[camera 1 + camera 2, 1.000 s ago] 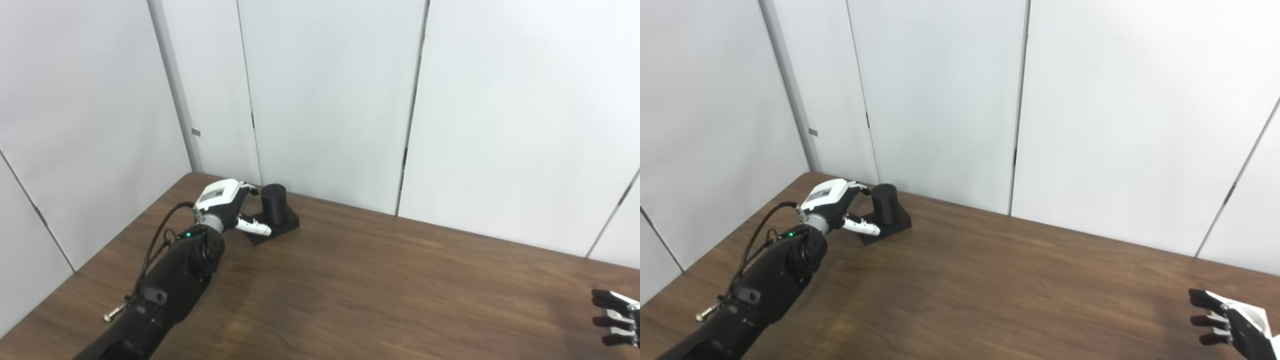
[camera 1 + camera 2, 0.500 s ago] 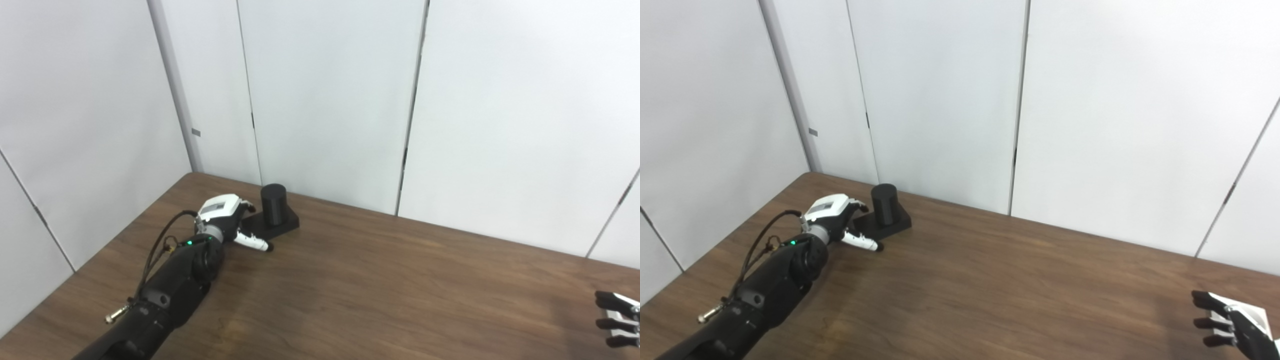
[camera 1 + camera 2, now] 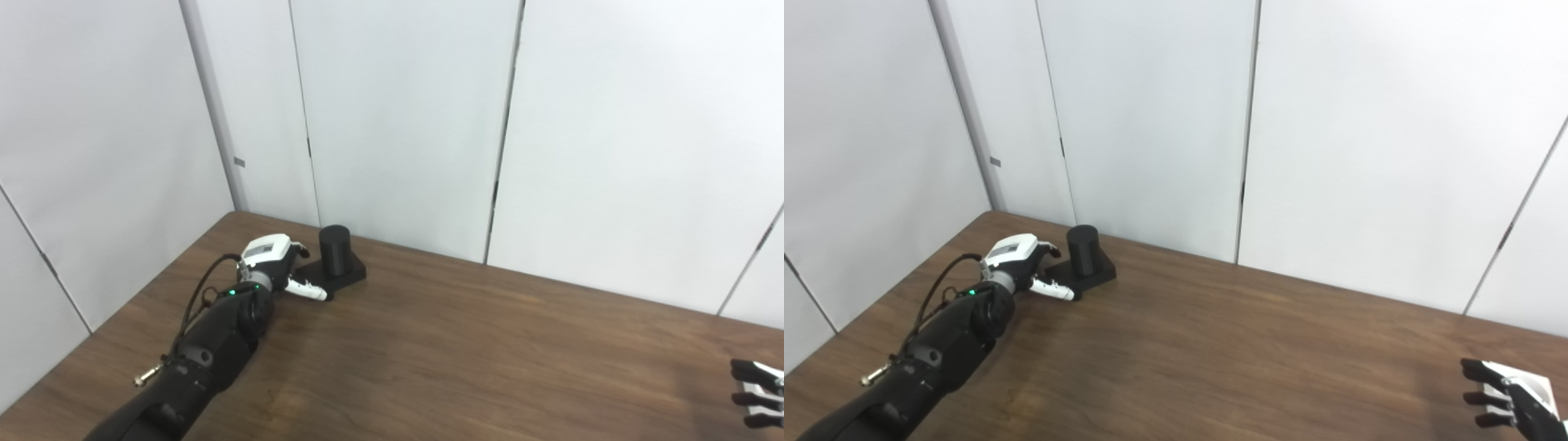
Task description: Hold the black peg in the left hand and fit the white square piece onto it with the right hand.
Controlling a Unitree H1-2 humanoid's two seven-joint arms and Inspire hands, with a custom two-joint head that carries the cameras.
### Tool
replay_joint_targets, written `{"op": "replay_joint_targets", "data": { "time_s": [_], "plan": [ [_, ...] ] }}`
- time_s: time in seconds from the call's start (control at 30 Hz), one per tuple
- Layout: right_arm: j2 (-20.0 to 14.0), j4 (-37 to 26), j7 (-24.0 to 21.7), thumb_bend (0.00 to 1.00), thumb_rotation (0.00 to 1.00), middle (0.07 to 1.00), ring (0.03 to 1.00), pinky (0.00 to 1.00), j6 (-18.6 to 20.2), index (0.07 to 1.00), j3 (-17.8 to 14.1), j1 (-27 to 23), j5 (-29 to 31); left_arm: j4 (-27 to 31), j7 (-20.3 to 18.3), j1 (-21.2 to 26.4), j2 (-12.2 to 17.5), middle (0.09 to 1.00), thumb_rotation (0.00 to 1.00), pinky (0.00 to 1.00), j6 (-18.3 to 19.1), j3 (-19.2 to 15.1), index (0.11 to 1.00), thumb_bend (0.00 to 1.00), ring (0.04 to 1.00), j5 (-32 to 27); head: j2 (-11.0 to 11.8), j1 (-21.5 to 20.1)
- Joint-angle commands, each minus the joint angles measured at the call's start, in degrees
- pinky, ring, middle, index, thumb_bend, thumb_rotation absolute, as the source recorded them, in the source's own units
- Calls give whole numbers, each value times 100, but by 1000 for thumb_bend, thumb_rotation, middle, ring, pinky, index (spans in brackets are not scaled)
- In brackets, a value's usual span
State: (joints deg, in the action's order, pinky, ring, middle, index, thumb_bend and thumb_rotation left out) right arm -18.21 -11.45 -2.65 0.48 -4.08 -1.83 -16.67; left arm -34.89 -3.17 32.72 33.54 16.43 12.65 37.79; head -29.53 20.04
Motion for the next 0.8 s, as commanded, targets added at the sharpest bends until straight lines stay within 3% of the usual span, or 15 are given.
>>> {"op": "replay_joint_targets", "data": {
  "time_s": [0.0,0.3,0.6,0.77],
  "plan": [
    [-62,-188,49,661,0,781,676,561,-129,775,-65,-136,50,-33,156,316,104,920,461,742,24,-21,811,1000,916,20,-9,5],
    [-32,-330,47,651,0,776,674,555,26,767,-76,-96,17,-320,275,437,42,915,447,743,-51,60,786,980,919,-5,-49,-14],
    [-36,-405,52,638,0,774,675,569,43,766,-83,-82,51,-343,-52,501,34,924,369,786,-90,108,712,883,945,-193,-102,-53],
    [-2,-507,45,627,0,781,680,575,167,766,-117,-74,101,-408,-74,460,4,872,303,758,-227,123,579,831,922,-250,-134,-31]
  ]
}}
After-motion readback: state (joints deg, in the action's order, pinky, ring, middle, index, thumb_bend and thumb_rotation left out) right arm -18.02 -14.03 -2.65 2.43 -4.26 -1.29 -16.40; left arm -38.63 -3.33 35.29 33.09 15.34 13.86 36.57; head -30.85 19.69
